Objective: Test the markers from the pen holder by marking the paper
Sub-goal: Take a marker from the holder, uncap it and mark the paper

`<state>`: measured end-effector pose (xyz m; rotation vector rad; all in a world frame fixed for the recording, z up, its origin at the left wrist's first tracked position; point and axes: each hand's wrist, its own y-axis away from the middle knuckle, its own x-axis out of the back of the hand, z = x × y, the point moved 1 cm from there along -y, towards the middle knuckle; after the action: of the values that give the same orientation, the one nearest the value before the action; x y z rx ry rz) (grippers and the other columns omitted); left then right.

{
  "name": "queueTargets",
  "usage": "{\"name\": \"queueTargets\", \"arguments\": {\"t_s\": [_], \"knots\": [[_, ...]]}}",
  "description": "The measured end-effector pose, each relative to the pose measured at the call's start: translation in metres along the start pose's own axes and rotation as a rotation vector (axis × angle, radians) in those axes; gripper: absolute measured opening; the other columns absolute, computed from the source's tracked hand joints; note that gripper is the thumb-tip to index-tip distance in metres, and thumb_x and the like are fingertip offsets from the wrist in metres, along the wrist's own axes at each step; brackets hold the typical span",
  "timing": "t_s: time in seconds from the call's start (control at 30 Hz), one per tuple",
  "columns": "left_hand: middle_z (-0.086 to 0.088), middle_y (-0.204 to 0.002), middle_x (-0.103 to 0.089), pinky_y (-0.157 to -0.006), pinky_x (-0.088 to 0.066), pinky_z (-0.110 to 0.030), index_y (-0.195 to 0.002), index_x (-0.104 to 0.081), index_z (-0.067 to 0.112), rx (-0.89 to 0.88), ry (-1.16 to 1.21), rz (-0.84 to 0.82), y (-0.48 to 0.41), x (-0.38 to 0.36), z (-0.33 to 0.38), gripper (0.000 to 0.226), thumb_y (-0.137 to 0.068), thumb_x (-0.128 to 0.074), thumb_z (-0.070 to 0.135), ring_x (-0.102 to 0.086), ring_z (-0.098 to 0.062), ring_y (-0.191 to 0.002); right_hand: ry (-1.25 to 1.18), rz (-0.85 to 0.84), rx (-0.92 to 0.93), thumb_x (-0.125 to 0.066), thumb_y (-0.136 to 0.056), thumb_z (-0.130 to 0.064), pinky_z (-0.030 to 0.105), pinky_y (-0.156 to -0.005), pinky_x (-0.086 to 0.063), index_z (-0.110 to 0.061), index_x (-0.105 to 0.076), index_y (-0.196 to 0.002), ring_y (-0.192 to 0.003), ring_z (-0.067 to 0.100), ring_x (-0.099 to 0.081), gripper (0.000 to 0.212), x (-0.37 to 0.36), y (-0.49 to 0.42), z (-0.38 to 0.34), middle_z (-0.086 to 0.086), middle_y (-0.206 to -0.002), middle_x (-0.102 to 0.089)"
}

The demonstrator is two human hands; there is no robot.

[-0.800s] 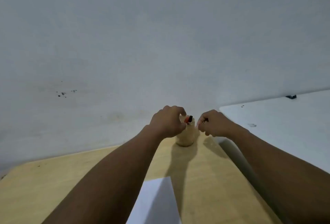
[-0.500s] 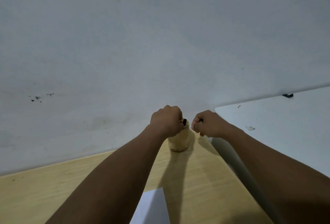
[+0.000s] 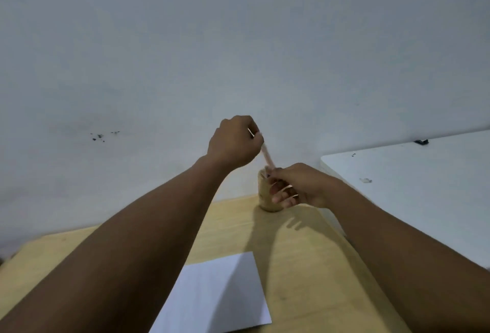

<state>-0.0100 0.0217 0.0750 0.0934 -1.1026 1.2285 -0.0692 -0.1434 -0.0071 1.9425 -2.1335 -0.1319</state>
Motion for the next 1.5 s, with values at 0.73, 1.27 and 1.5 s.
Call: {"name": "queueTargets", "arguments": {"t_s": [0.73,1.27,1.5], "knots": [[-0.004,-0.052,-0.052,-0.054,-0.043,-0.030,-0.067,-0.044,0.008,0.495,0.391,0.061,0.178,0.075,-0.195,0.049,-0.108,-0.030,0.029,-0.059,-0.020,-0.043,-0.667,-0.106,0.069,-0.071,-0.095,-0.022,0.022,-0.042,-0.051,-0.011,-0.069,-0.076,-0.042,0.012,-0.059,0.022,-0.207,-0.016,0.023,0.006,-0.060,-0.061],[0.004,-0.064,-0.050,-0.055,-0.031,-0.033,-0.062,-0.040,0.024,0.198,-0.487,-0.344,0.220,0.057,-0.275,0.044,-0.096,-0.038,0.052,-0.054,-0.028,-0.068,-0.232,0.015,0.107,-0.069,-0.079,-0.021,0.022,-0.043,-0.034,-0.021,-0.074,-0.071,-0.047,0.019,-0.055,0.010,-0.255,-0.033,0.084,0.009,-0.062,-0.064],[0.014,-0.073,-0.063,-0.059,-0.040,-0.033,-0.085,-0.053,0.026,0.258,-0.293,-0.312,0.227,0.056,-0.280,0.070,-0.073,-0.036,0.093,-0.059,-0.010,-0.070,-0.226,-0.006,0.154,-0.075,-0.078,-0.020,0.025,-0.045,-0.039,-0.008,-0.073,-0.079,-0.054,0.026,-0.060,0.012,-0.263,-0.031,0.098,0.013,-0.063,-0.068]]}}
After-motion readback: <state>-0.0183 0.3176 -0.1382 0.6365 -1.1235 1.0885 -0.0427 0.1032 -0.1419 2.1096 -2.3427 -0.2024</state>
